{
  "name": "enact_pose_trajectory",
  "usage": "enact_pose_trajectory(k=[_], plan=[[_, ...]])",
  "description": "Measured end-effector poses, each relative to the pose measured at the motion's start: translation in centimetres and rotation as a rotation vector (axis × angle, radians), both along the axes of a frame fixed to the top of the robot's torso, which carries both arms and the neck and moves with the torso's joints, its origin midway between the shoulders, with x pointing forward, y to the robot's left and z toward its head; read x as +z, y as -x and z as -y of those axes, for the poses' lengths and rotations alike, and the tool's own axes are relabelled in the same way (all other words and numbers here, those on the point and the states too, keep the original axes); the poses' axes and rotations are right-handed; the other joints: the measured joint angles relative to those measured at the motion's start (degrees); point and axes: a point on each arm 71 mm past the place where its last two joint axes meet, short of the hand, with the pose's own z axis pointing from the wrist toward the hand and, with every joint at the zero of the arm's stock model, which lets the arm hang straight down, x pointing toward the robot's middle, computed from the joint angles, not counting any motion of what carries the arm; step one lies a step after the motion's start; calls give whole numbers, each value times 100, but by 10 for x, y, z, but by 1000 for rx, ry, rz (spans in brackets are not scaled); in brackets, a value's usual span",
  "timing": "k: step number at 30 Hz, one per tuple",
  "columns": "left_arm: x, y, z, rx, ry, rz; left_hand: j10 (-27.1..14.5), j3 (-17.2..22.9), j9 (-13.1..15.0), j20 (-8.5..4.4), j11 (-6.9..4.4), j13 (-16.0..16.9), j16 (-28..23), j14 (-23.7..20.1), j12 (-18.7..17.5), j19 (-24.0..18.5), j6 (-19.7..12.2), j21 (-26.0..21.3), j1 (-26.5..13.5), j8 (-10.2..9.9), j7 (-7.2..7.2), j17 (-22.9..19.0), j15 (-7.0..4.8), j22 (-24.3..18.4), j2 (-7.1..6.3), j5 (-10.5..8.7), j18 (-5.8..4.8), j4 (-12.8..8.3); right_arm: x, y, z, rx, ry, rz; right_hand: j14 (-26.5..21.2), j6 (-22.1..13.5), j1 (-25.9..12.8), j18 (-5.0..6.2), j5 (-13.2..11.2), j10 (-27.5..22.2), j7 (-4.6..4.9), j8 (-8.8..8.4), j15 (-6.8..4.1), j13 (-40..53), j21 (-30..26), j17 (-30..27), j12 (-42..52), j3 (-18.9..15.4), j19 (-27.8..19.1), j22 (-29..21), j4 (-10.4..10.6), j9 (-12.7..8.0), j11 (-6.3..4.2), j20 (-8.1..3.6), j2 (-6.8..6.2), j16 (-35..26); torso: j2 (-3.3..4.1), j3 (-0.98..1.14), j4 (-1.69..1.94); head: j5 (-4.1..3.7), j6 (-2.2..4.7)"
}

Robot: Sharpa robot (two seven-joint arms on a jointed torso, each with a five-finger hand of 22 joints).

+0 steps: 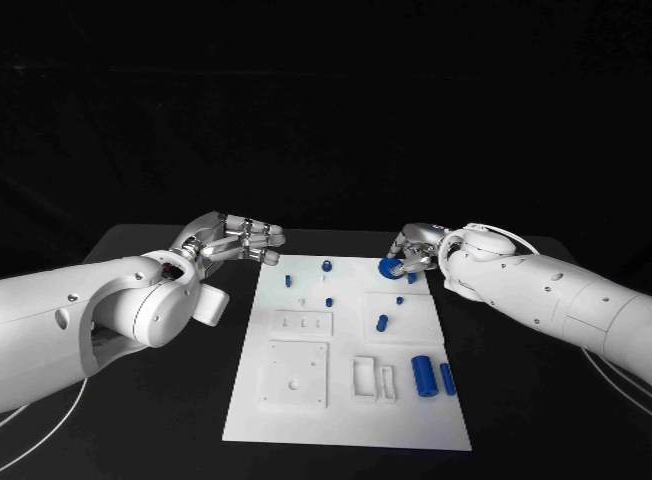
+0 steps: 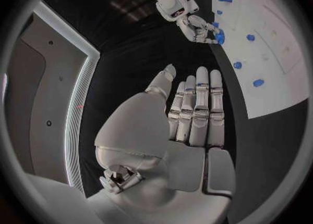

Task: Assemble the parts on the task board

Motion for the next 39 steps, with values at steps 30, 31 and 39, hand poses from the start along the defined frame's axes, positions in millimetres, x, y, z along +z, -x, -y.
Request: enact_pose_trajectory(k=[30,31,39], plan=[[0,0,0,-4,-4,-4,-19,0,0,0,19,0,0,0,0,0,0,0,0,0,0,0,0,-7,0,0,0,0,8,6,-23,77,70,165,40,594,-24,0,-431,61,-162,14,-39,66,199,56,67,-161,0,-1,15,-3,-63,0,-77,23,-4,-2,6,1,21],[0,0,0,-4,-4,-4,-19,0,0,0,19,0,0,0,0,0,0,0,0,0,0,0,0,-7,0,0,0,0,9,7,-25,82,72,178,43,598,-17,0,-431,81,-165,18,-43,68,199,55,67,-147,0,-1,29,-2,-83,0,-83,23,-4,-1,6,5,22],[0,0,0,-3,-5,-4,-19,0,0,0,19,0,0,0,0,0,0,0,0,0,0,0,0,-8,0,0,0,0,21,15,-49,135,73,287,44,603,66,0,-542,82,-168,26,-43,72,235,55,67,-27,0,-1,180,-2,-83,0,-120,23,-8,-8,6,59,35]])
